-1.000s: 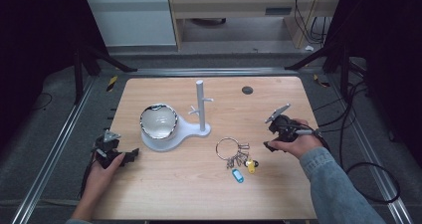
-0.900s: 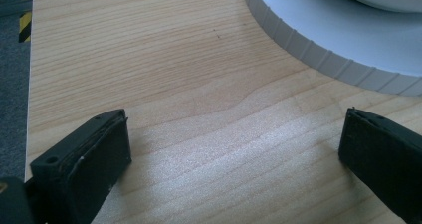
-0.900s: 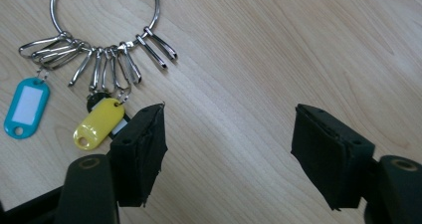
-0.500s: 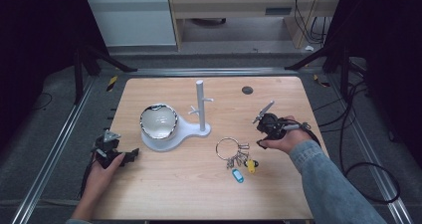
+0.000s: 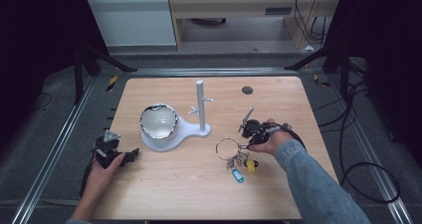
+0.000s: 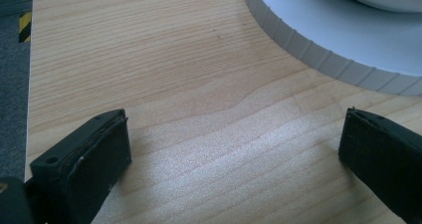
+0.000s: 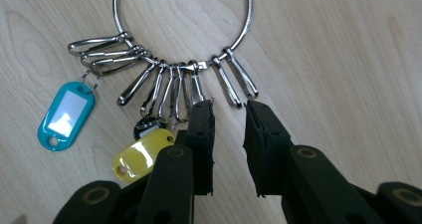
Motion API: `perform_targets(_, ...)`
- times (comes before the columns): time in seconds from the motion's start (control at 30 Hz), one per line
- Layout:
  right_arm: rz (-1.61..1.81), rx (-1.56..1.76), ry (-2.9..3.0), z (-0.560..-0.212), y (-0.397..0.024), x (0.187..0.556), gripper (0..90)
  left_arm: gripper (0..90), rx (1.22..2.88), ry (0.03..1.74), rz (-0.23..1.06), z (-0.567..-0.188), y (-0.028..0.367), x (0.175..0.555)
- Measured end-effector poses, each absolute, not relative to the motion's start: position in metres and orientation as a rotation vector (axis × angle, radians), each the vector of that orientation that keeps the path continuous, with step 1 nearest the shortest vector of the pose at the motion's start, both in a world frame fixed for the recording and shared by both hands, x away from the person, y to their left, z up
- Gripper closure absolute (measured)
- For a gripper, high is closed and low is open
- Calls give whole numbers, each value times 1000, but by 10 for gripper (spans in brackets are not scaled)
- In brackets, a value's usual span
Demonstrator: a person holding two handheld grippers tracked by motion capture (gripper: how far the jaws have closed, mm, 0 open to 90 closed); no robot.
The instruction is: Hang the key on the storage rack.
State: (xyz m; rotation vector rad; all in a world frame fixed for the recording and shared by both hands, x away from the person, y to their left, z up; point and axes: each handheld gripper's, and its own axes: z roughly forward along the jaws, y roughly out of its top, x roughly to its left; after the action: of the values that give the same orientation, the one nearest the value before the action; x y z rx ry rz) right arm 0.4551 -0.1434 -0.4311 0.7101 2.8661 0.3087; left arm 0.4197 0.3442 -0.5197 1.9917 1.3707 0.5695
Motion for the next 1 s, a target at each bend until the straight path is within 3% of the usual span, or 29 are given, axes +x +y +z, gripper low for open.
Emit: perform_targets(1.0,149,592,2949,-454,-128,466,839,0,1992,1369,569,-520,344,420)
